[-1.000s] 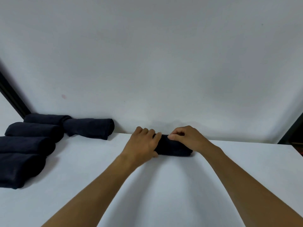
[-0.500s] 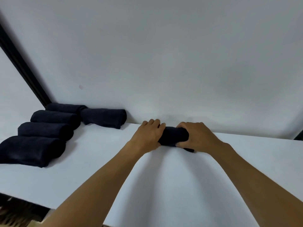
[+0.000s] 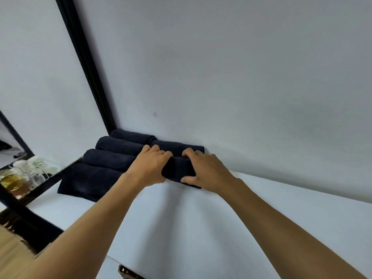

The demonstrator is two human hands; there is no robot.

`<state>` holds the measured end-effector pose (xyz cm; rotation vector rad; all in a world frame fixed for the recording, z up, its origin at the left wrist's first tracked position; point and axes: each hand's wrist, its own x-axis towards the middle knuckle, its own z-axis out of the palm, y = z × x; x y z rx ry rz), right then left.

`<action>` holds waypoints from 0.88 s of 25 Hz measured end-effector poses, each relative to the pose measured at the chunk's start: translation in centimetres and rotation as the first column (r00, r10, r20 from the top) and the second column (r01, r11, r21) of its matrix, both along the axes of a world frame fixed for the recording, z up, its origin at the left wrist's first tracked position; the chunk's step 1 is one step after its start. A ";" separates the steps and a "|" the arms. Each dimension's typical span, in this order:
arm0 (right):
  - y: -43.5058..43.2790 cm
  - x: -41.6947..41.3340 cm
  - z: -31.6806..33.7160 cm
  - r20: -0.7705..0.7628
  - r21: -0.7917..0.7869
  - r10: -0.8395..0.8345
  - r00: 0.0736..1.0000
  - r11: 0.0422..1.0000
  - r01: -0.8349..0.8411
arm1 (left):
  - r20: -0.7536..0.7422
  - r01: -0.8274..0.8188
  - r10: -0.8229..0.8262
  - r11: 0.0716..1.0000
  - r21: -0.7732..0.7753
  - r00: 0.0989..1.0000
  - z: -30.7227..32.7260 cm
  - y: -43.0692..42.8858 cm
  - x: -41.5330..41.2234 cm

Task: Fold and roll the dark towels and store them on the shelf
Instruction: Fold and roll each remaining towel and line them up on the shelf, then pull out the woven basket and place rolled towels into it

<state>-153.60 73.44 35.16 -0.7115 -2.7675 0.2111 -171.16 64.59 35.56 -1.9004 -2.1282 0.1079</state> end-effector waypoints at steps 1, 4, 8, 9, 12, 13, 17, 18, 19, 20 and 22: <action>0.1 -1.8 -0.7 0.020 0.074 -0.012 1.000 0.997 0.011 | -0.008 -0.039 0.039 0.999 -0.020 0.999 -0.4 0.3 -1.1; 0.9 -5.0 -3.1 0.041 0.343 -0.069 0.997 0.938 0.051 | -0.074 -0.091 0.091 0.996 -0.002 0.993 -2.1 1.9 -3.0; 2.0 -6.8 -4.9 -0.007 0.464 -0.157 0.988 0.874 0.143 | -0.103 -0.064 0.069 0.997 0.050 0.992 -3.3 3.1 -4.5; 2.1 -7.0 -5.2 -0.014 0.480 -0.169 0.985 0.863 0.155 | -0.121 -0.069 0.077 0.995 0.067 0.990 -3.5 3.1 -4.5; 1.5 -7.4 -6.3 -0.029 0.472 -0.224 0.974 0.856 0.211 | -0.115 -0.027 0.042 0.991 0.128 0.992 -5.1 3.0 -3.9; 1.2 -7.4 -6.4 -0.024 0.466 -0.255 0.967 0.852 0.237 | -0.094 -0.030 0.044 0.989 0.142 0.995 -5.6 2.8 -3.6; -1.6 -7.8 -5.6 0.061 0.362 -0.392 0.918 0.866 0.346 | -0.038 -0.103 0.107 0.988 0.112 0.993 -5.9 1.5 -2.9; -2.6 -7.6 -5.3 0.070 0.277 -0.394 0.916 0.890 0.362 | 0.002 -0.110 0.110 0.992 0.066 0.994 -5.7 0.8 -2.6; -3.8 -7.2 -4.8 0.059 0.204 -0.388 0.920 0.907 0.369 | 0.051 -0.111 0.108 0.993 0.048 0.993 -5.3 -0.3 -2.1; -5.3 -6.7 -4.4 0.032 0.160 -0.375 0.927 0.917 0.365 | 0.103 -0.102 0.096 0.993 0.055 0.990 -5.0 -1.4 -1.5; -8.8 -5.0 -3.4 -0.027 0.105 -0.334 0.942 0.936 0.335 | 0.212 -0.061 0.040 0.994 0.095 0.977 -4.7 -4.4 0.3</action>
